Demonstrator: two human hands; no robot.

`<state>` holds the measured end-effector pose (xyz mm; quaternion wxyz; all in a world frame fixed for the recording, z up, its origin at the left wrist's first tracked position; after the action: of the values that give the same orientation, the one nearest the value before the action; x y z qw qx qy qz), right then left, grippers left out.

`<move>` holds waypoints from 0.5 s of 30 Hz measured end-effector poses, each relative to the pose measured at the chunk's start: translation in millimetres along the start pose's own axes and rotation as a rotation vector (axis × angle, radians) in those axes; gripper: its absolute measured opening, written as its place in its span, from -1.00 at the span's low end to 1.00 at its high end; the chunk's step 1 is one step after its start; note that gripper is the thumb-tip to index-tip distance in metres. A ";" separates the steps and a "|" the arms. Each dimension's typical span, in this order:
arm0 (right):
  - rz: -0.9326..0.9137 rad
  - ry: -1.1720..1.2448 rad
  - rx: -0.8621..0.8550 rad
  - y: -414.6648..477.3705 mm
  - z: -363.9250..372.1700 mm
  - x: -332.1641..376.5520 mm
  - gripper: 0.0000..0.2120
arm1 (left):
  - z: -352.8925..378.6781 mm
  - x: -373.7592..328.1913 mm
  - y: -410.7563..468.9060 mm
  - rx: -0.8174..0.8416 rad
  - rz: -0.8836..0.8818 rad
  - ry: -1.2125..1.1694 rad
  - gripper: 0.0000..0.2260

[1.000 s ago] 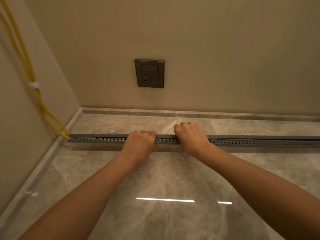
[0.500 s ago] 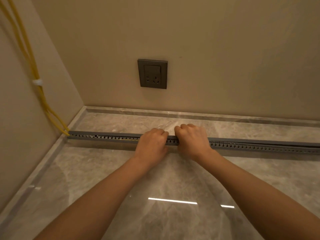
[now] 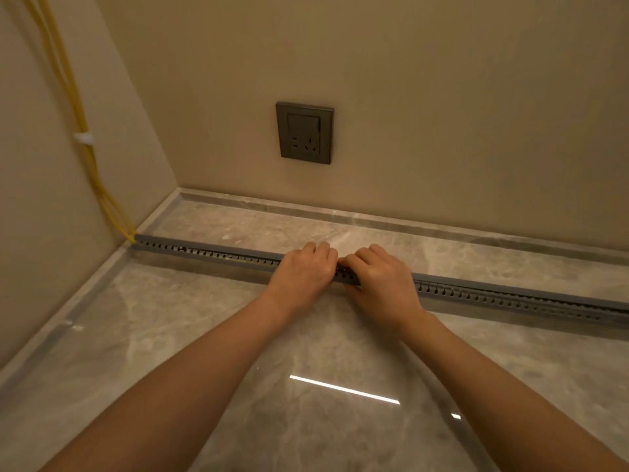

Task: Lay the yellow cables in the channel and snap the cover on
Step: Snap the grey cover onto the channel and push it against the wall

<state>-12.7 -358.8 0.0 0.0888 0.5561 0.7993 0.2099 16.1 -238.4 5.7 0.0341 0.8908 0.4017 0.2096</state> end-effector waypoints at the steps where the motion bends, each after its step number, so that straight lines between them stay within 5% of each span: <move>1: -0.005 0.006 0.009 -3.6 -1.8 -3.9 -0.80 | -0.1 -0.2 -0.1 0.011 -0.010 0.007 -0.76; 7: -0.001 0.013 0.052 -25.1 -15.7 -35.7 -0.65 | -0.7 -1.4 1.7 0.048 -0.056 0.013 -0.73; 15: 0.014 -0.176 0.072 -34.3 -24.3 -41.9 -0.71 | 0.8 1.6 1.5 0.037 -0.047 -0.072 -0.72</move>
<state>-35.7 -413.4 3.1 0.1373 0.5809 0.7914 0.1319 18.4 -238.2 5.9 0.0371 0.8885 0.4250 0.1690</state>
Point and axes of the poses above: each hand's wrist, its own y-axis towards the middle knuckle, its own z-axis out of the palm, x = y × z, the point moved 3 cm from there along y, towards the middle knuckle, and after that the axes turned 5 degrees about x, right-handed, at the moved point
